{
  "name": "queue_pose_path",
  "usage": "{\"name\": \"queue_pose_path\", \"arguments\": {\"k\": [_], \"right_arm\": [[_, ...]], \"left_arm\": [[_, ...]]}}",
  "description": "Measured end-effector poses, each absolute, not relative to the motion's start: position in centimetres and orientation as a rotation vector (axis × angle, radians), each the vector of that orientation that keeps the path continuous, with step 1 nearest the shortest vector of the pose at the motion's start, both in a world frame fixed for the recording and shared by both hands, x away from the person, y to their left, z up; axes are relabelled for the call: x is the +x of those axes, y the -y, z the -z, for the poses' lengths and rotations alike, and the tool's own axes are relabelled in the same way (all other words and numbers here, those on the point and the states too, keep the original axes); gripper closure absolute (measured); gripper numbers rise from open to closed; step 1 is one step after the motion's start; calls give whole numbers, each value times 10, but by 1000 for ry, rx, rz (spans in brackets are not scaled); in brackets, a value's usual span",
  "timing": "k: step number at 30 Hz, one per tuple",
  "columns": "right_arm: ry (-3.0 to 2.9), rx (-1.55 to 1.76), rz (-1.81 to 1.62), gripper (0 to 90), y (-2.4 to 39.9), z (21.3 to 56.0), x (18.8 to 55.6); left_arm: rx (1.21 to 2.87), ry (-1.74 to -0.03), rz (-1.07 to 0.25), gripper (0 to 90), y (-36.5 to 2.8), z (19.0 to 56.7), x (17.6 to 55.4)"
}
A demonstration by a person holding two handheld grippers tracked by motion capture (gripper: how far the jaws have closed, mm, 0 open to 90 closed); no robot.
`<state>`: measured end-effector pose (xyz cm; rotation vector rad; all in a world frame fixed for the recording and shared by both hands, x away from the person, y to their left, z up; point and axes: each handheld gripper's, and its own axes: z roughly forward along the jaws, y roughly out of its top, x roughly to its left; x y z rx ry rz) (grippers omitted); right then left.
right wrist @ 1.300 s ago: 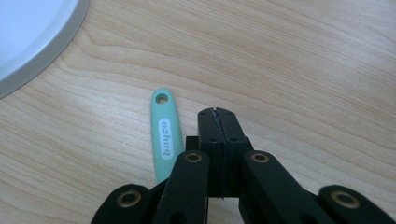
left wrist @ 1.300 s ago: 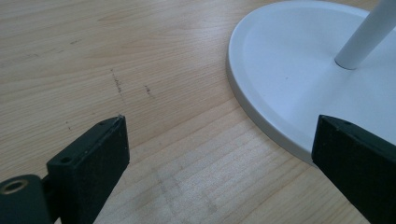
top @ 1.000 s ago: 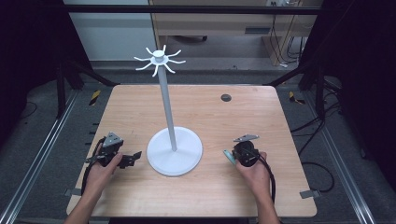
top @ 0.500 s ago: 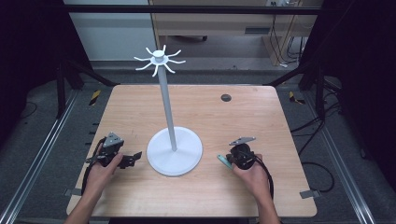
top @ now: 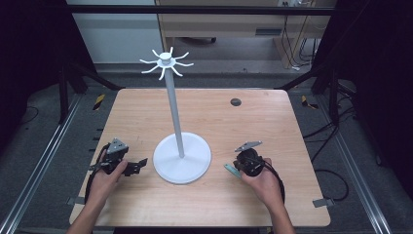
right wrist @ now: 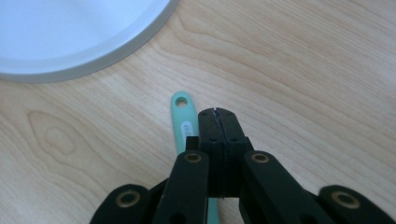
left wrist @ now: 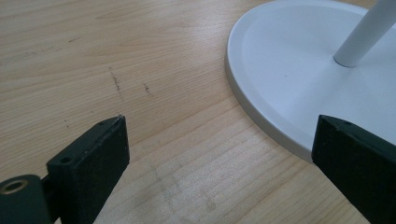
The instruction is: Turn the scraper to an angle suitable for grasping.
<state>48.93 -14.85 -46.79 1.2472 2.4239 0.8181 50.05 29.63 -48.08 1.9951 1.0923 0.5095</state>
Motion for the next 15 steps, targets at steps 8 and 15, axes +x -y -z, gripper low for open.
{"name": "queue_pose_path", "arguments": {"k": [8,15], "right_arm": [[-2479,1189,-725,862,140,450,491],[-2513,1171,-671,821,137,444,495]], "left_arm": [[1993,-1090,-503,38,-297,481,500],[1990,-1094,-503,38,-298,481,500]]}}
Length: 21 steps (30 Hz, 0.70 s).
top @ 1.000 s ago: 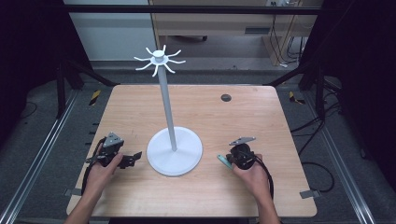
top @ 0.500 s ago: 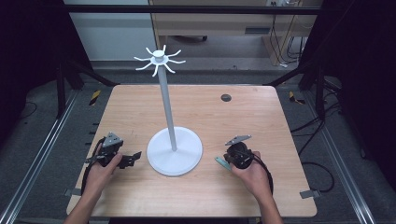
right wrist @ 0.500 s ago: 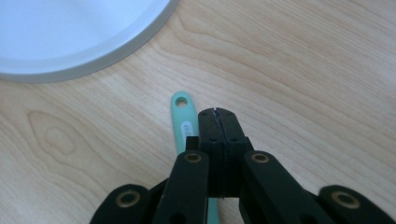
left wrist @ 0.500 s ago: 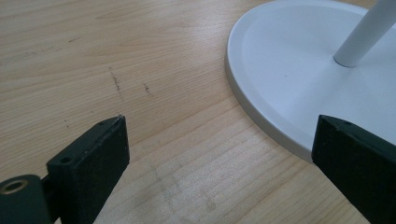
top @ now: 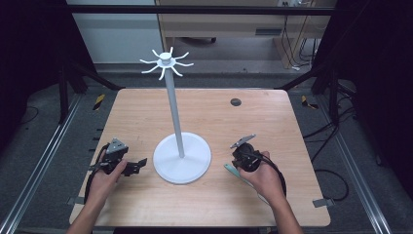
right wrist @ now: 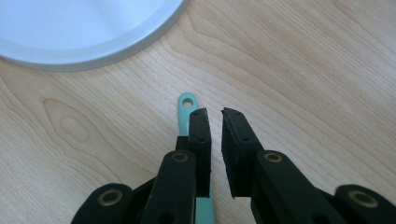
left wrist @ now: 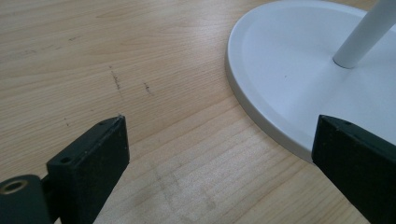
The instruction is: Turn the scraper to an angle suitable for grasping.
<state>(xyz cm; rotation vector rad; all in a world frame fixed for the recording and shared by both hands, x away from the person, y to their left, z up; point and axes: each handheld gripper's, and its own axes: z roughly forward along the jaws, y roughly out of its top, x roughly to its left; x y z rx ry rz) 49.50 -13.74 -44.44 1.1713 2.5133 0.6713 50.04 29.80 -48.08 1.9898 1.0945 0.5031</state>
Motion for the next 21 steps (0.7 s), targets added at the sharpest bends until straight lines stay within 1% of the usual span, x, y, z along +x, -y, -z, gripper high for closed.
{"name": "queue_pose_path", "arguments": {"k": [7,10,11,13,16,21], "right_arm": [[-2560,1155,-606,745,131,445,499],[-2576,1160,-589,727,129,445,500],[-2593,1161,-570,700,126,446,502],[-2598,1161,-560,687,125,446,503],[-2635,1147,-526,643,122,448,506],[-2668,1163,-475,628,120,450,510]], "left_arm": [[1988,-1097,-500,37,-298,481,500],[1985,-1097,-499,37,-298,481,500],[1984,-1096,-498,37,-298,481,500],[1985,-1097,-498,37,-298,481,500],[1986,-1096,-496,37,-298,481,500],[1987,-1093,-495,37,-298,481,500]]}}
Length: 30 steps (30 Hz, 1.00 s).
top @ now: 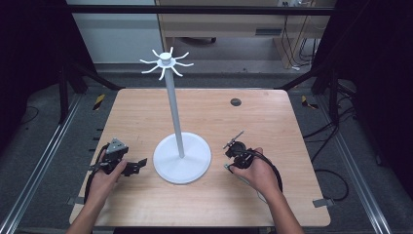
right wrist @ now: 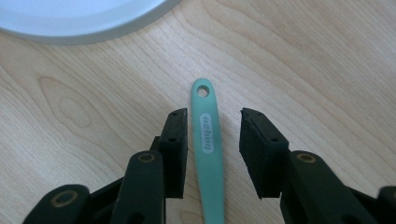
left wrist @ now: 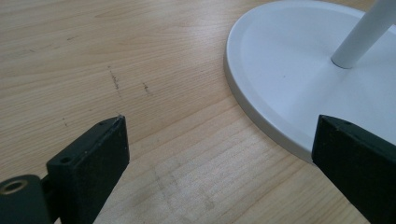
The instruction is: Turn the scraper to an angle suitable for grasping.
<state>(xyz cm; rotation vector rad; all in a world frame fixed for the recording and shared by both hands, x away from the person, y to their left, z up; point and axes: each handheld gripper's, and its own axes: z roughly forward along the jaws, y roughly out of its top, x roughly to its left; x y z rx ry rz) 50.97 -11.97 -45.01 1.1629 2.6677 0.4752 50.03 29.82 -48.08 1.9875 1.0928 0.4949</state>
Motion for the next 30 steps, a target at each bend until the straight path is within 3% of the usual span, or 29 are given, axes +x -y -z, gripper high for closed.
{"name": "queue_pose_path", "arguments": {"k": [11,30], "right_arm": [[-2721,1152,-375,631,115,461,516],[-2763,1137,-329,728,111,468,521]], "left_arm": [[1986,-1093,-491,37,-298,481,500],[1991,-1088,-489,37,-297,481,500]]}}
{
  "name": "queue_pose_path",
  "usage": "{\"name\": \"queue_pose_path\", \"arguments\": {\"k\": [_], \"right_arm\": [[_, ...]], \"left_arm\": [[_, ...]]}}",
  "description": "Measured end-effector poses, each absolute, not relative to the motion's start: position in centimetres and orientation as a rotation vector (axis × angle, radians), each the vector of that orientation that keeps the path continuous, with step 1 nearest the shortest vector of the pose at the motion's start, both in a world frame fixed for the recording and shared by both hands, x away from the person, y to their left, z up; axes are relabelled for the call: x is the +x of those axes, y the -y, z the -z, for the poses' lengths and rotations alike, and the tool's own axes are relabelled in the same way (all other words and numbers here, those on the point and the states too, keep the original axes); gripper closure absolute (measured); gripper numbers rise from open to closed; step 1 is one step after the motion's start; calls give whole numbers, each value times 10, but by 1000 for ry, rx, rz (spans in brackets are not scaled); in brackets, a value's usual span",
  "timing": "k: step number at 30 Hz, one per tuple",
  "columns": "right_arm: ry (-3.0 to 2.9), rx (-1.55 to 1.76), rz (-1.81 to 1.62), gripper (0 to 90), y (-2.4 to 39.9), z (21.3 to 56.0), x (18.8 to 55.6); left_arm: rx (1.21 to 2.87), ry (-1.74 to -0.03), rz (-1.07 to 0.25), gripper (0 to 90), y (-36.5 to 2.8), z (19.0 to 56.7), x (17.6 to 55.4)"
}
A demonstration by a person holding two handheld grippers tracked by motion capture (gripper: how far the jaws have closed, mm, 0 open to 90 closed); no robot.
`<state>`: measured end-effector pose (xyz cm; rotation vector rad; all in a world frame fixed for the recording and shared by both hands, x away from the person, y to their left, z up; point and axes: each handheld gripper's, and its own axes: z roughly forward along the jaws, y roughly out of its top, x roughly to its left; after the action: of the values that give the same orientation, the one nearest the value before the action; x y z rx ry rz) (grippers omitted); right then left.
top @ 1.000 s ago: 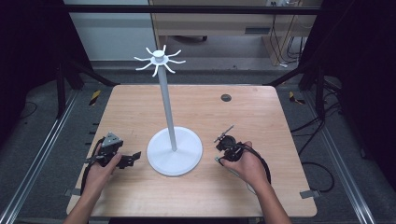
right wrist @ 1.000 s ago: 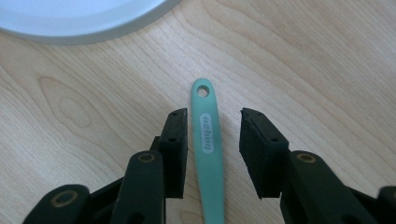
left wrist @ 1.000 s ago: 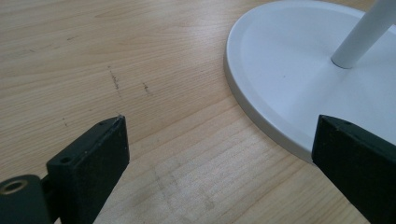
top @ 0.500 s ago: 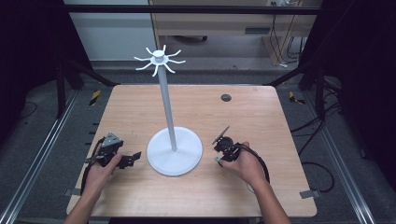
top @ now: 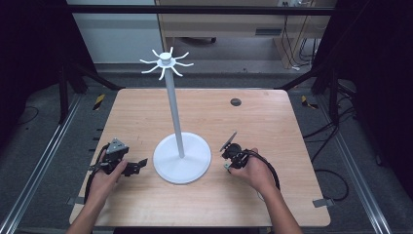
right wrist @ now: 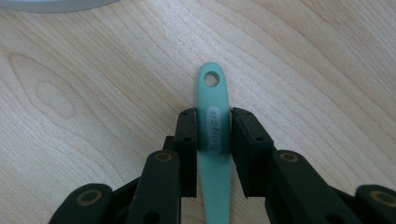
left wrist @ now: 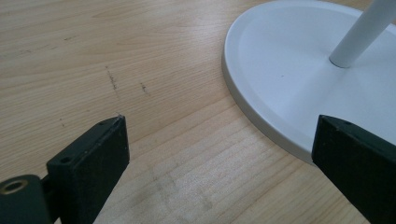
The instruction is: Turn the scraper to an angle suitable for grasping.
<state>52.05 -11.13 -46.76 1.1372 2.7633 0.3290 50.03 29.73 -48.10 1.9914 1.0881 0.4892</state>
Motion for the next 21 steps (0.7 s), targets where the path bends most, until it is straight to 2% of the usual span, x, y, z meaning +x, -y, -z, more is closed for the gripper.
{"name": "queue_pose_path", "arguments": {"k": [9,21], "right_arm": [[-2725,1114,-397,739,118,458,519],[-2494,1151,-778,741,150,405,496]], "left_arm": [[1991,-1089,-490,38,-297,481,500],[1993,-1090,-492,38,-297,481,500]]}}
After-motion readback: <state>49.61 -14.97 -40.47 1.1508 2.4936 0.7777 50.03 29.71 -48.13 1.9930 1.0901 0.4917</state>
